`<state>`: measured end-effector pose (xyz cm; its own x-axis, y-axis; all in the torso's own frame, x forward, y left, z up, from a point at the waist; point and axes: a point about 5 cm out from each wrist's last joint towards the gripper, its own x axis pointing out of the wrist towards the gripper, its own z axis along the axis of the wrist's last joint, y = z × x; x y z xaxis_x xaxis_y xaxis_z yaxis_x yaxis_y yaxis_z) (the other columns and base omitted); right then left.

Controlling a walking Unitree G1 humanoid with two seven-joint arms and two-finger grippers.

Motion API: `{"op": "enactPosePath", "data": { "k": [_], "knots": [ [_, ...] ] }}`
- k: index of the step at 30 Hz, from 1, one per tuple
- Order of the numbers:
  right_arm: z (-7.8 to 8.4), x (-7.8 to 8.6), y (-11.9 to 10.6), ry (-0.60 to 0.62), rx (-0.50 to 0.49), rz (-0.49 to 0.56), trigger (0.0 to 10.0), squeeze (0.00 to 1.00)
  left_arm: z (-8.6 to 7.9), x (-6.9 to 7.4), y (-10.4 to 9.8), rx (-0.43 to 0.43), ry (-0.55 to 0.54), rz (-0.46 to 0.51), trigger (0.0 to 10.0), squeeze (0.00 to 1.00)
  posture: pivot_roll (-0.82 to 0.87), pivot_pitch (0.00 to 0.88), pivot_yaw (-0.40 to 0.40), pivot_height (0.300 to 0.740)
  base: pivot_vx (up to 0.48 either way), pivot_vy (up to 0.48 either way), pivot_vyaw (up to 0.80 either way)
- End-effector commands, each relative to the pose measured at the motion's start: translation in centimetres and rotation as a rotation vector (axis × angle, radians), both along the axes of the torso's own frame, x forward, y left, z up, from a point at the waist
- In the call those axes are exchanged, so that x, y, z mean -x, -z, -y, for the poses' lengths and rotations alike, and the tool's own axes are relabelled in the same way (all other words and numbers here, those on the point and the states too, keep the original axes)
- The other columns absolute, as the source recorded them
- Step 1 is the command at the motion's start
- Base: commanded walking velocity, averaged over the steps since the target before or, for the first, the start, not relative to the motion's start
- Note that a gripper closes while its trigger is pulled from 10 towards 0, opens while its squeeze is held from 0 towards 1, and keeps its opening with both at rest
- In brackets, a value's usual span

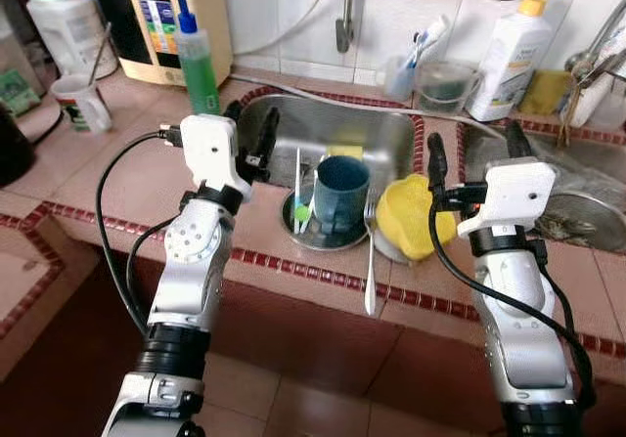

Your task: Kitchen organization

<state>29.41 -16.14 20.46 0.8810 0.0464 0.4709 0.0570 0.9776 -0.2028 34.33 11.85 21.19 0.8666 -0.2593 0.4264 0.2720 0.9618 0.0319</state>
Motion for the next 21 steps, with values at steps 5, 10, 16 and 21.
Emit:
{"op": "enactPosePath", "data": {
  "k": [5, 10, 16, 21],
  "knots": [
    [0.05, -0.02, -0.15, 0.002, 0.000, 0.010, 10.0, 0.00, -0.02, 0.11, -0.21, -0.003, 0.000, 0.005, 10.0, 0.00, -0.15, 0.000, 0.021, 0.740, -0.258, 0.000, 0.00],
    [0.04, -0.01, -0.17, 0.001, 0.005, 0.011, 10.0, 0.00, 0.07, 0.16, -0.25, -0.004, 0.003, 0.008, 10.0, 0.00, -0.15, 0.000, 0.021, 0.740, -0.154, 0.000, 0.00],
    [-0.16, -0.09, 0.08, -0.008, 0.015, 0.002, 10.0, 0.00, 0.07, 0.22, -0.18, -0.015, 0.004, 0.017, 10.0, 0.00, -0.14, 0.000, 0.016, 0.740, 0.000, 0.000, 0.00],
    [-0.19, -0.17, 0.53, -0.013, 0.017, -0.013, 10.0, 0.00, -0.14, 0.37, -0.09, -0.009, 0.017, 0.019, 10.0, 0.00, -0.14, 0.000, 0.013, 0.740, 0.000, 0.000, 0.00]
  ]
}}
